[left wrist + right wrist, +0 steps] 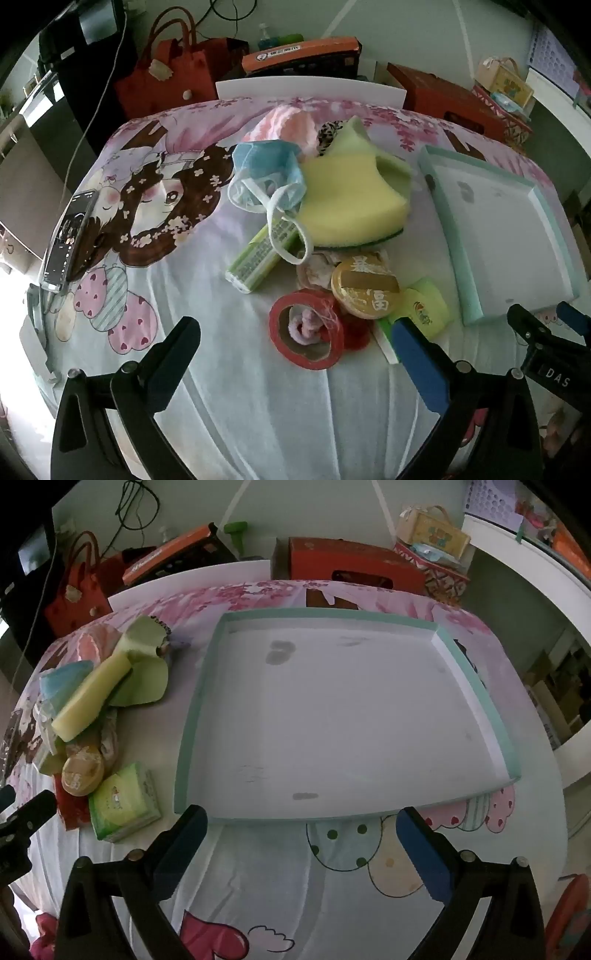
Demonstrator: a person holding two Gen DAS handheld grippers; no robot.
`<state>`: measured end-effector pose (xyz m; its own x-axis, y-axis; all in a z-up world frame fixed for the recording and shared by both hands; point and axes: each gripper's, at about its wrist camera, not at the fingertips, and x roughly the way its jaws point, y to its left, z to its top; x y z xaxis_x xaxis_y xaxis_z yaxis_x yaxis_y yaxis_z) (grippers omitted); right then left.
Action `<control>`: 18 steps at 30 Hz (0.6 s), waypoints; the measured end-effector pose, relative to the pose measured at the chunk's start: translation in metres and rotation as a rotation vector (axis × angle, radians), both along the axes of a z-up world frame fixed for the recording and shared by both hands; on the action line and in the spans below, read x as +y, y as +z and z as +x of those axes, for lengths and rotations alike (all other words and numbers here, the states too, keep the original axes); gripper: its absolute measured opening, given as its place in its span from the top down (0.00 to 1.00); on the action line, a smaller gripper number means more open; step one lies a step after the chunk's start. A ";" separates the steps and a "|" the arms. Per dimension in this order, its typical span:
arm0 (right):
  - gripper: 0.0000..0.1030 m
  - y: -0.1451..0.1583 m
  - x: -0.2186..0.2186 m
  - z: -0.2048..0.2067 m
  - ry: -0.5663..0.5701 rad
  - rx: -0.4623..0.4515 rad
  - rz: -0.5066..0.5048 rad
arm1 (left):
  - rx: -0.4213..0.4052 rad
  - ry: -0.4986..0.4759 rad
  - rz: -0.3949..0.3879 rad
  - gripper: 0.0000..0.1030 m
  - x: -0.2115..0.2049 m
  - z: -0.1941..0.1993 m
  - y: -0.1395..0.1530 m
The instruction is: Organize soft objects
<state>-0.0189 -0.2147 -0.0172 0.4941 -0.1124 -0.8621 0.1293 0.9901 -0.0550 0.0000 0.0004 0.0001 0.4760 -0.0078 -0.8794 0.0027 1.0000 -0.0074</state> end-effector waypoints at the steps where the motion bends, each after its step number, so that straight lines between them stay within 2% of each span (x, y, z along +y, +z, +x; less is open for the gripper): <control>1: 0.00 0.000 0.000 0.000 0.003 0.001 0.001 | -0.001 0.000 0.000 0.00 0.000 0.000 0.000; 18: 0.00 0.000 0.001 -0.001 0.002 -0.001 -0.022 | 0.006 0.002 0.011 0.00 -0.003 0.000 -0.002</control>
